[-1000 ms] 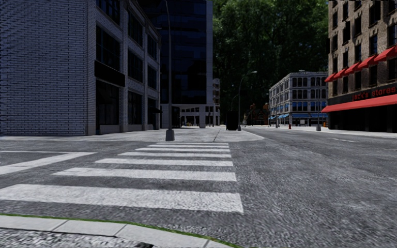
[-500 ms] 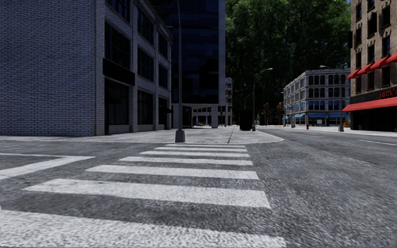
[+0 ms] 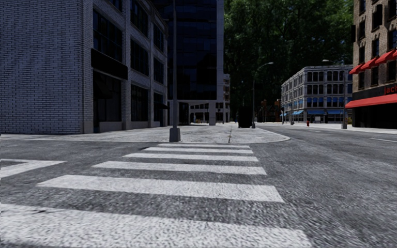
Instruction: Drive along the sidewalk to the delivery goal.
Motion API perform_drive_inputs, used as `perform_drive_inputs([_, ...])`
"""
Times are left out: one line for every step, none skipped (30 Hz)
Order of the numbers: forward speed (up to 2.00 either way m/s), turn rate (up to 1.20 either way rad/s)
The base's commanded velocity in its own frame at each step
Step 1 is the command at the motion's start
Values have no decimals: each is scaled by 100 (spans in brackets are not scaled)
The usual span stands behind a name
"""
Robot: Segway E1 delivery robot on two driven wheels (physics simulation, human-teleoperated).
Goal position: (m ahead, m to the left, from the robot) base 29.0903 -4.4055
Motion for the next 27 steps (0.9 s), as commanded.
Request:
perform_drive_inputs([178, -12])
perform_drive_inputs([168, -16])
perform_drive_inputs([161, -20])
perform_drive_inputs([157, -21])
perform_drive_inputs([155, -21])
perform_drive_inputs([155, -21])
perform_drive_inputs([152, -21])
perform_drive_inputs([148, -21])
perform_drive_inputs([142, -21])
perform_drive_inputs([137, -21])
perform_drive_inputs([136, -21])
perform_drive_inputs([135, -21])
perform_drive_inputs([135, -21])
perform_drive_inputs([135, -21])
perform_drive_inputs([135, -21])
perform_drive_inputs([142, -21])
perform_drive_inputs([200, -21])
perform_drive_inputs([200, -21])
perform_drive_inputs([200, -21])
perform_drive_inputs([200, -21])
perform_drive_inputs([200, -21])
perform_drive_inputs([200, -21])
perform_drive_inputs([200, -21])
perform_drive_inputs([200, -21])
perform_drive_inputs([200, -21])
perform_drive_inputs([200, -21])
perform_drive_inputs([200, -21])
